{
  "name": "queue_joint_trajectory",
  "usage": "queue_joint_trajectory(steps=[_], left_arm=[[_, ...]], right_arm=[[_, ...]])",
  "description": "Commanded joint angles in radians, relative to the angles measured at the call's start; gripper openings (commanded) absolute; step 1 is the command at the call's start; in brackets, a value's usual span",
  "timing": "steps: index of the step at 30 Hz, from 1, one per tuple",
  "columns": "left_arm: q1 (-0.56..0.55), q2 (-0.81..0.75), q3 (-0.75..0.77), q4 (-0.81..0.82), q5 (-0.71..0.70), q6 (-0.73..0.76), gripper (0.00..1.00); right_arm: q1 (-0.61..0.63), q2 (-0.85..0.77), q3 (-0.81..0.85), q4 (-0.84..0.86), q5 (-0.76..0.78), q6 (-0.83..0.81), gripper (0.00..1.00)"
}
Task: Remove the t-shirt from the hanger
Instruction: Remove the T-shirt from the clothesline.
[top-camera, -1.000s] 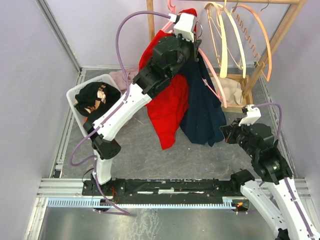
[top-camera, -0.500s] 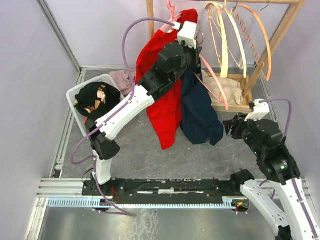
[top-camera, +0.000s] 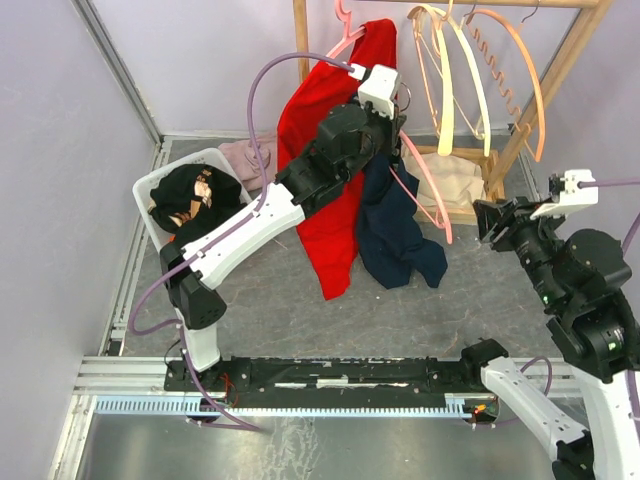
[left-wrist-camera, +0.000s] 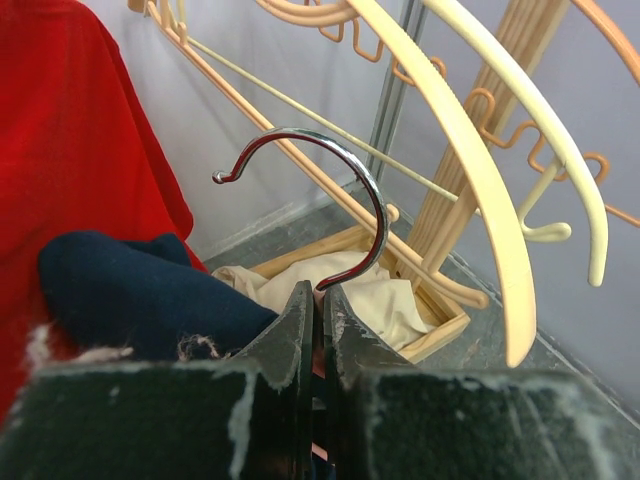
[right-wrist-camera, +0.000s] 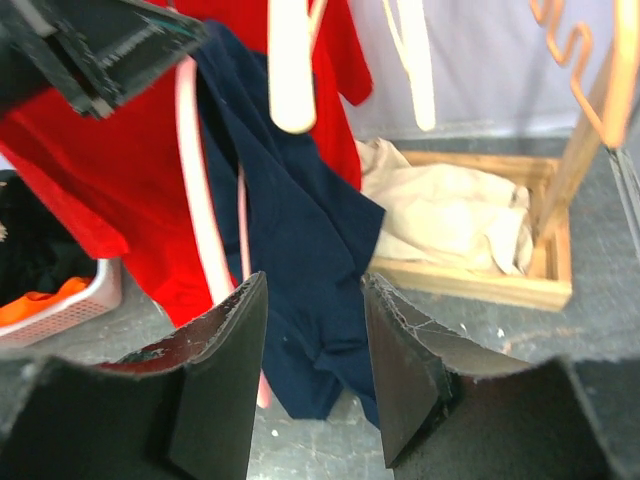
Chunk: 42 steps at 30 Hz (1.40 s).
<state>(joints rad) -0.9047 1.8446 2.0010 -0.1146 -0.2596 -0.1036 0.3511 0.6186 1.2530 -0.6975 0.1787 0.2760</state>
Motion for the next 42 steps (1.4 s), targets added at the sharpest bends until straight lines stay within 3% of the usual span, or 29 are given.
queue_joint_trajectory(steps=[1, 7, 16, 24, 29, 42], left_arm=[[-0.009, -0.059, 0.011, 0.099, 0.013, 0.031, 0.03], [-0.025, -0.037, 0.014, 0.088, 0.006, 0.032, 0.03], [-0.055, 0.028, 0.098, 0.033, 0.002, 0.047, 0.03], [-0.062, 0.057, 0.139, 0.014, -0.004, 0.052, 0.03], [-0.064, 0.061, 0.147, 0.014, -0.004, 0.049, 0.03], [-0.072, 0.053, 0.153, 0.017, -0.005, 0.050, 0.03]], right_arm=[[0.001, 0.106, 0.103, 0.072, -0.143, -0.018, 0.52], [0.000, 0.224, 0.169, 0.113, -0.246, 0.000, 0.52], [0.001, 0.326, 0.181, 0.160, -0.279, -0.012, 0.52], [0.002, 0.361, 0.162, 0.182, -0.268, -0.026, 0.49], [0.002, 0.364, 0.139, 0.205, -0.248, -0.030, 0.39], [0.003, 0.386, 0.120, 0.199, -0.243, -0.027, 0.42]])
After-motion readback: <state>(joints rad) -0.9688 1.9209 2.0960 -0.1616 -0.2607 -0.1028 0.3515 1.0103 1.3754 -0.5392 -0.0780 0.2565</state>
